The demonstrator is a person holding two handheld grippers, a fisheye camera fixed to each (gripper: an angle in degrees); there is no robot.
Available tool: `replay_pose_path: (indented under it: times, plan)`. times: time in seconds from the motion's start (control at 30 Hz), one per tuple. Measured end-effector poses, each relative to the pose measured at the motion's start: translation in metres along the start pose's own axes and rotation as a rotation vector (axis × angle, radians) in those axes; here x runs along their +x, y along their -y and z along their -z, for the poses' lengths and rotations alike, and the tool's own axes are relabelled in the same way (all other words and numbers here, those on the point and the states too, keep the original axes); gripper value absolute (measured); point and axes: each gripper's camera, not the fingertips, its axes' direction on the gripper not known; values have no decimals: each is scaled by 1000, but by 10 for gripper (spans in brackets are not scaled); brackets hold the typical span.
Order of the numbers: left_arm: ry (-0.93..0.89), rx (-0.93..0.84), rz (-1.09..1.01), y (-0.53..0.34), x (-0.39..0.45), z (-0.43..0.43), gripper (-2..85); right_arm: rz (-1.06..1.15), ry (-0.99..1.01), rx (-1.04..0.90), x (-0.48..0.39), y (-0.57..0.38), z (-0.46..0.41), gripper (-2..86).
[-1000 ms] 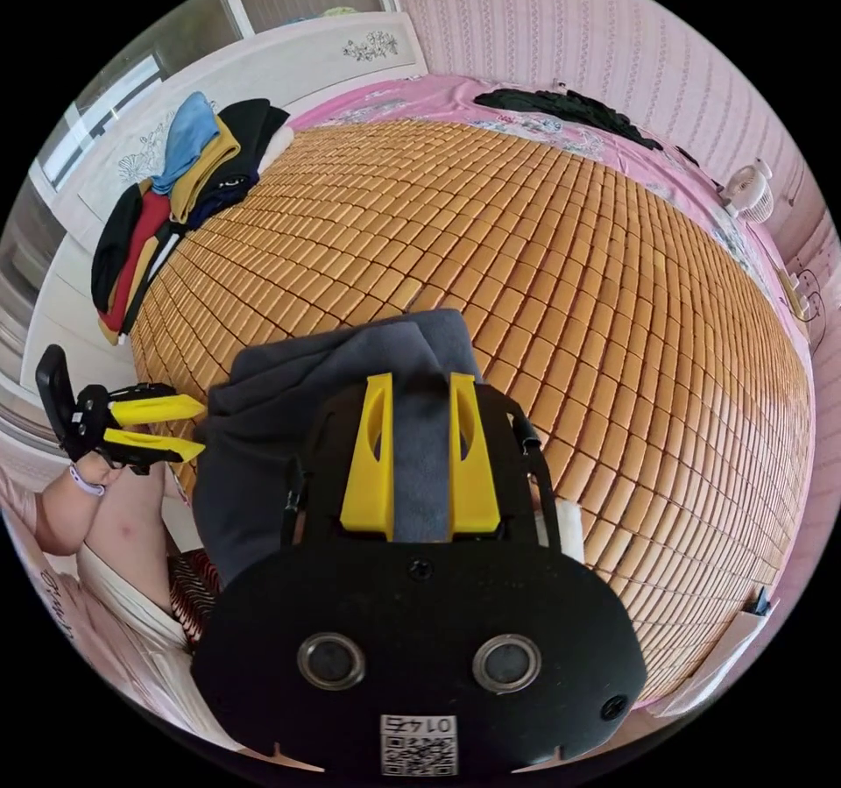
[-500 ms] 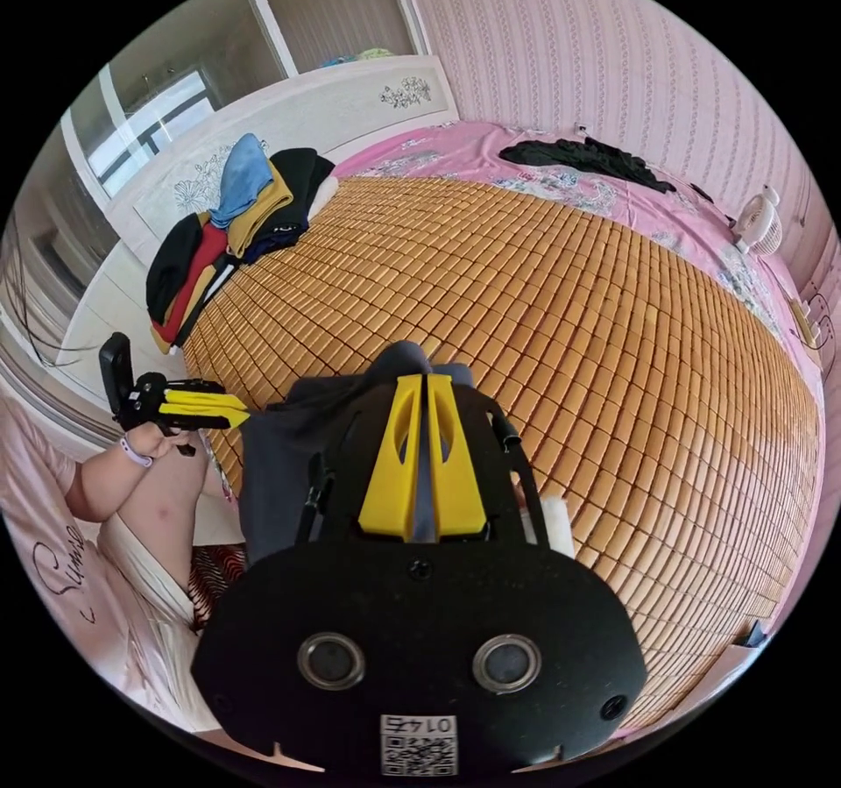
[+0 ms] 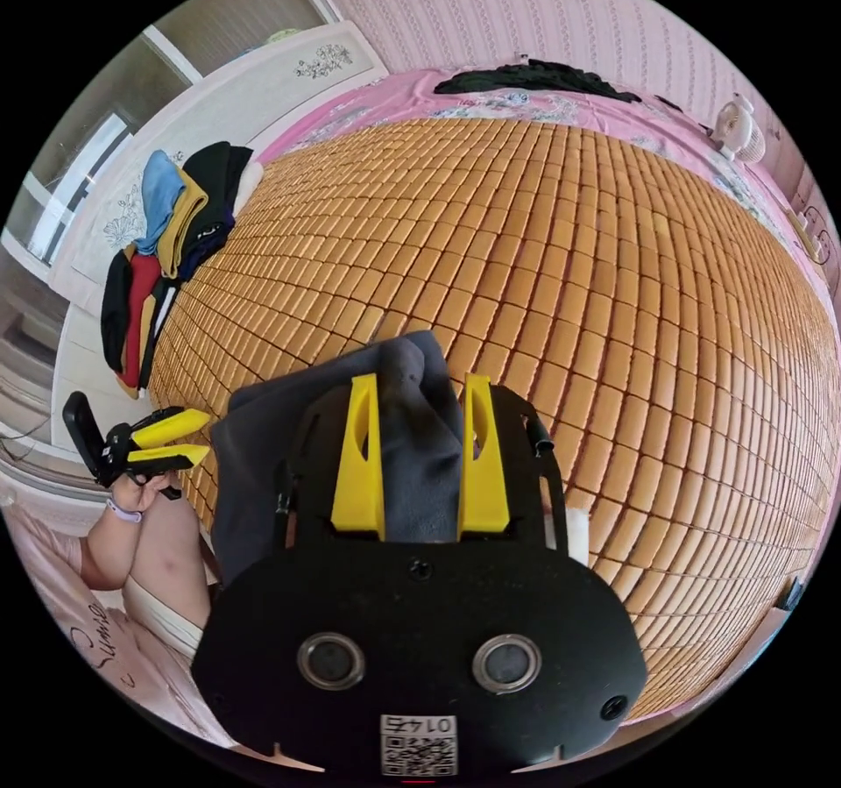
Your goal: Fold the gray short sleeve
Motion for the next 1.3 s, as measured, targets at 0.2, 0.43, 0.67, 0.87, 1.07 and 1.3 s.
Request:
replay_pose_path:
  times: [0.2, 0.43, 0.67, 0.87, 1.07, 1.3]
  plan:
    - [50, -42, -85, 10, 31, -12, 46, 29, 29, 66, -6, -25, 34, 62]
    - [59, 101, -232, 16, 79, 35, 34, 106, 64, 328, -29, -123, 150, 50]
    - [-69, 222, -512, 31, 197, 97, 26, -35, -2, 574, -14, -254, 257, 48]
    - [-317, 291, -706, 82, 316, 95, 29, -186, -214, 742, 14, -369, 367, 47]
    - [-592, 328, -820, 161, 454, 42, 30, -307, -550, 633, 73, -409, 488, 47]
    - [-725, 163, -636, 296, 572, -74, 68, -773, -587, 439, 285, -364, 537, 83]
